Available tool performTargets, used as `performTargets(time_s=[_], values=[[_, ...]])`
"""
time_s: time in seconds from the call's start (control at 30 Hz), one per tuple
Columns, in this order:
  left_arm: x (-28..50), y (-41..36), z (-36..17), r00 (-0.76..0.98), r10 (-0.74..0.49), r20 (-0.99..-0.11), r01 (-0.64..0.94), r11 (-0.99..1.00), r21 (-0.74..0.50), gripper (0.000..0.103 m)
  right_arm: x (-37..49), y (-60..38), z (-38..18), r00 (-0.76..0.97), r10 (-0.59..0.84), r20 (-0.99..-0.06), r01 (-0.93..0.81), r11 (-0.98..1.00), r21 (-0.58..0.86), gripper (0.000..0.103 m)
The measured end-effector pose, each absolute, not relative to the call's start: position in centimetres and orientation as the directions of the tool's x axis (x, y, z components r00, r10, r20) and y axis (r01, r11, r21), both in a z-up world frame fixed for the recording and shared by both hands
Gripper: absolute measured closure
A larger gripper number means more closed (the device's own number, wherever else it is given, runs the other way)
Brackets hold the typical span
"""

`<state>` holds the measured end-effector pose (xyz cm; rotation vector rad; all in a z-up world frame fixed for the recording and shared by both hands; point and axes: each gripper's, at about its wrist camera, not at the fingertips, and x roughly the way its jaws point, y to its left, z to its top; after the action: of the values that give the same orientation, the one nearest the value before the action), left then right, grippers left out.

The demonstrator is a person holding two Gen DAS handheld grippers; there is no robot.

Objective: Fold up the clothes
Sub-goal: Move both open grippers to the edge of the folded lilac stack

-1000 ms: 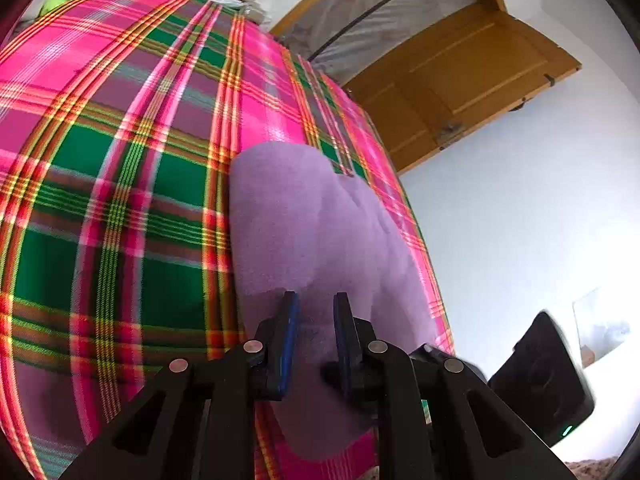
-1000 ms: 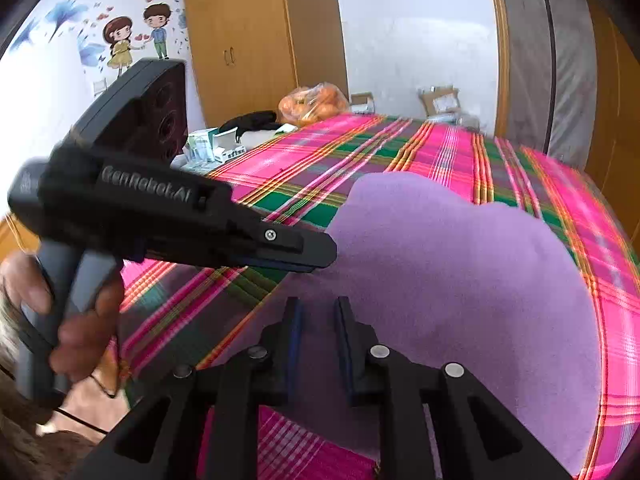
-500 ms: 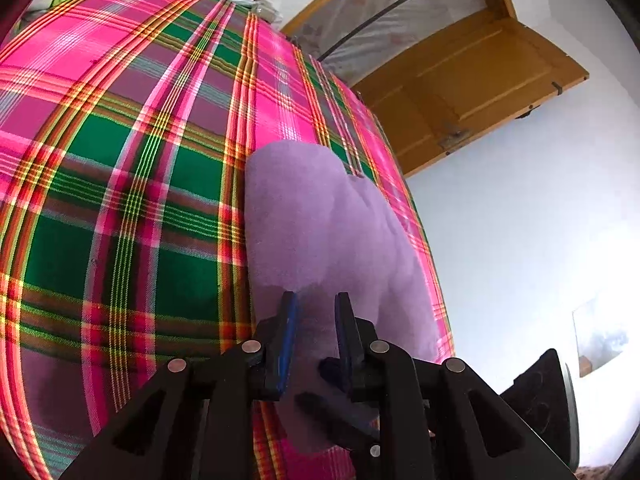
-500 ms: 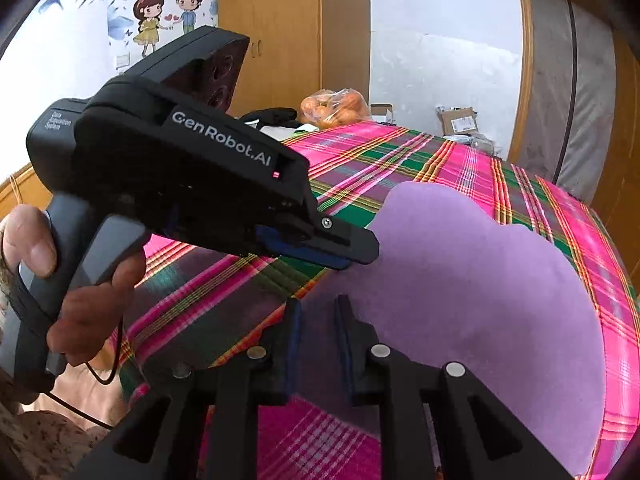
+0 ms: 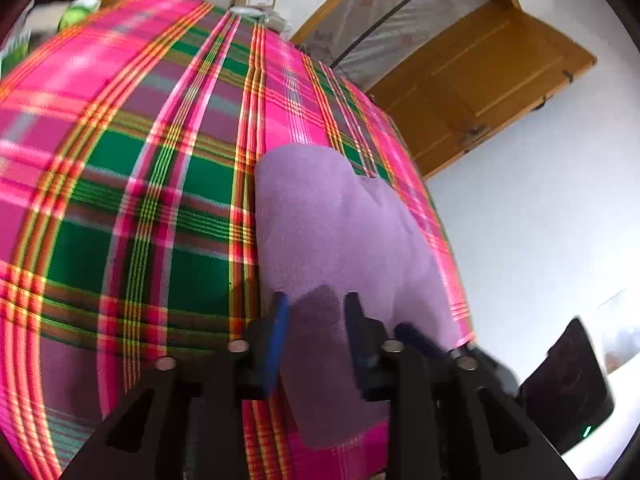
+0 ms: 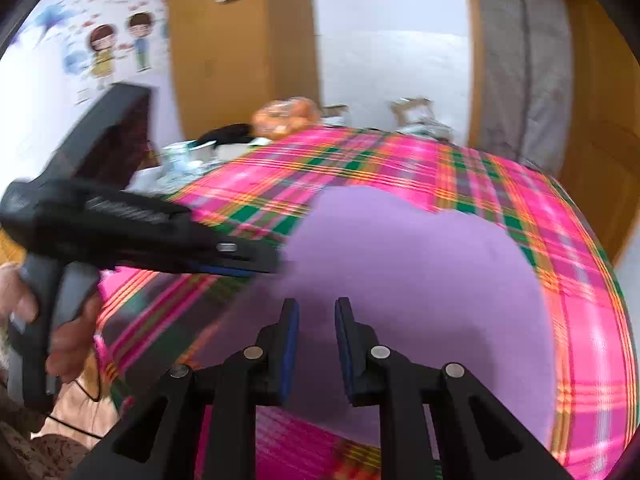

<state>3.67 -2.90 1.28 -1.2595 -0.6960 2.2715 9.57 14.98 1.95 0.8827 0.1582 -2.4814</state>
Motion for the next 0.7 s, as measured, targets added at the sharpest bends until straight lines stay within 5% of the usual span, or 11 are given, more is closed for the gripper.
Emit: performTargets(time_s=[0.2,0.7], values=[[4.1,-0.9,2.0,-0.503,0.545,-0.67,-0.182,-0.825,-0.534,0.065,8.5,18.3,1.6,-0.71,-0.297,-0.639,0.358,-0.933,0.036,0.077],[5.3,2.1,1.6,-0.563,0.355,-0.746,-0.208,-0.935,-0.288,0.06,8.5,20.3,0.7,-0.716,-0.306,-0.627,0.34,-0.938,0.069,0.076]])
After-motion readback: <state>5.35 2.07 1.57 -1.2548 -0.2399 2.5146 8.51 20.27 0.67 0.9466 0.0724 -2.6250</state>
